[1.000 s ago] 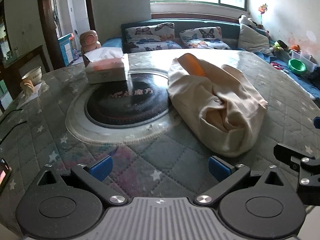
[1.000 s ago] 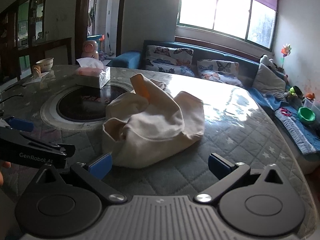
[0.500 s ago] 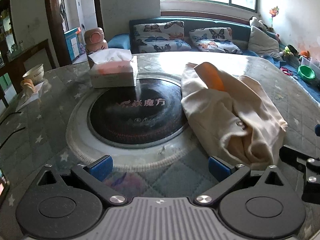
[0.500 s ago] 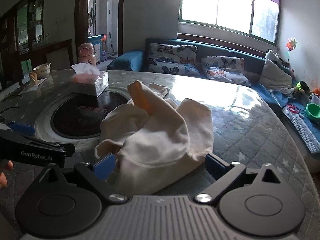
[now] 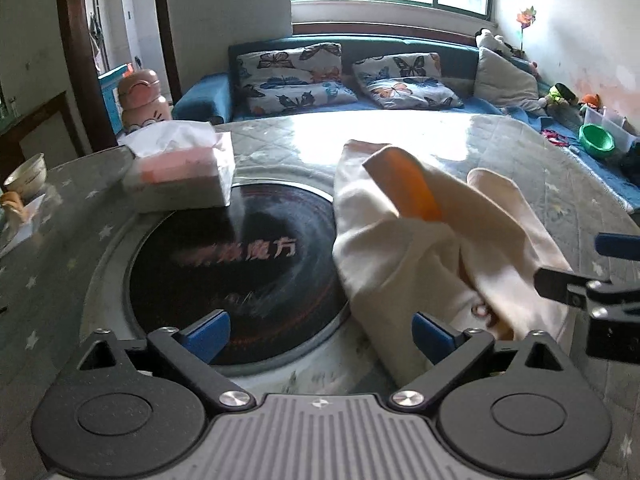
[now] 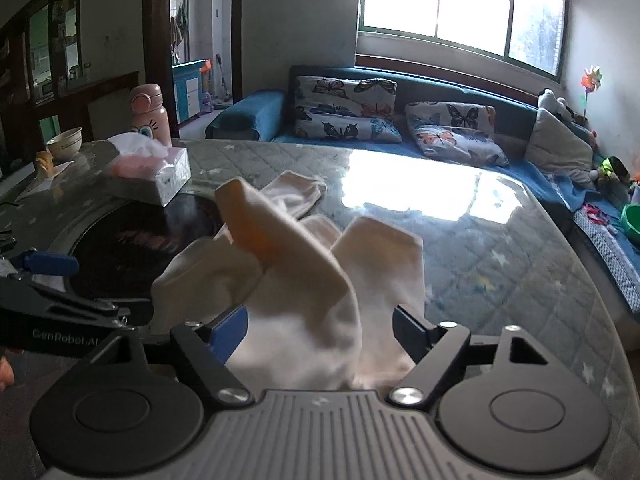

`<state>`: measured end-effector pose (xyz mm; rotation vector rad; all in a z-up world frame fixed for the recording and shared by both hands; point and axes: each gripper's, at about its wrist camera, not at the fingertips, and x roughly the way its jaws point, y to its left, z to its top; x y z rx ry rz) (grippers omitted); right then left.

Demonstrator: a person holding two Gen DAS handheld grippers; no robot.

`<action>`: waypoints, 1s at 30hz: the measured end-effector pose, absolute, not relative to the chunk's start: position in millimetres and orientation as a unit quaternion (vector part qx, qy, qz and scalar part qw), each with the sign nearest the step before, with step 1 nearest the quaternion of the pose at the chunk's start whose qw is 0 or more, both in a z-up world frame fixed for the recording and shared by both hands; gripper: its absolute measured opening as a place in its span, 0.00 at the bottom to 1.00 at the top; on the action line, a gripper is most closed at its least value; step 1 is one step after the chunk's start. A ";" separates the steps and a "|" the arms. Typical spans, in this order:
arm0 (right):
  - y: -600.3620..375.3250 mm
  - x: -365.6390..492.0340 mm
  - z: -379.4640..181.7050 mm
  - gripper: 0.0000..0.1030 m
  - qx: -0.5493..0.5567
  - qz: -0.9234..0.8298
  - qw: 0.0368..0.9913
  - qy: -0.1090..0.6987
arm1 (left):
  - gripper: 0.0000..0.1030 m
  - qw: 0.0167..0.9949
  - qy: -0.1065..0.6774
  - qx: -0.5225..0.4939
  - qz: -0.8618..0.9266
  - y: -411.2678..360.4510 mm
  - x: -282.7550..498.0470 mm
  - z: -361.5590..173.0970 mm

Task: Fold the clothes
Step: 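Grasp the cream garment edge with the right gripper while the left gripper grasps another edge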

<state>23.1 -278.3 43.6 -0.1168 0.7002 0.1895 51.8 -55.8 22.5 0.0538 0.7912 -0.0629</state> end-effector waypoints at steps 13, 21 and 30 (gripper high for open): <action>-268.4 93.6 22.2 0.43 -0.064 0.119 0.918 0.373 | 0.42 0.905 0.416 0.013 -0.090 -63.0 83.2 7.4; -270.5 92.4 22.8 0.10 -0.063 0.109 0.920 0.371 | 0.14 0.905 0.412 0.013 -0.108 -65.0 80.1 6.0; -276.1 81.1 38.1 0.06 -0.086 0.083 0.931 0.345 | 0.09 0.910 0.401 0.019 -0.102 -65.5 76.6 11.3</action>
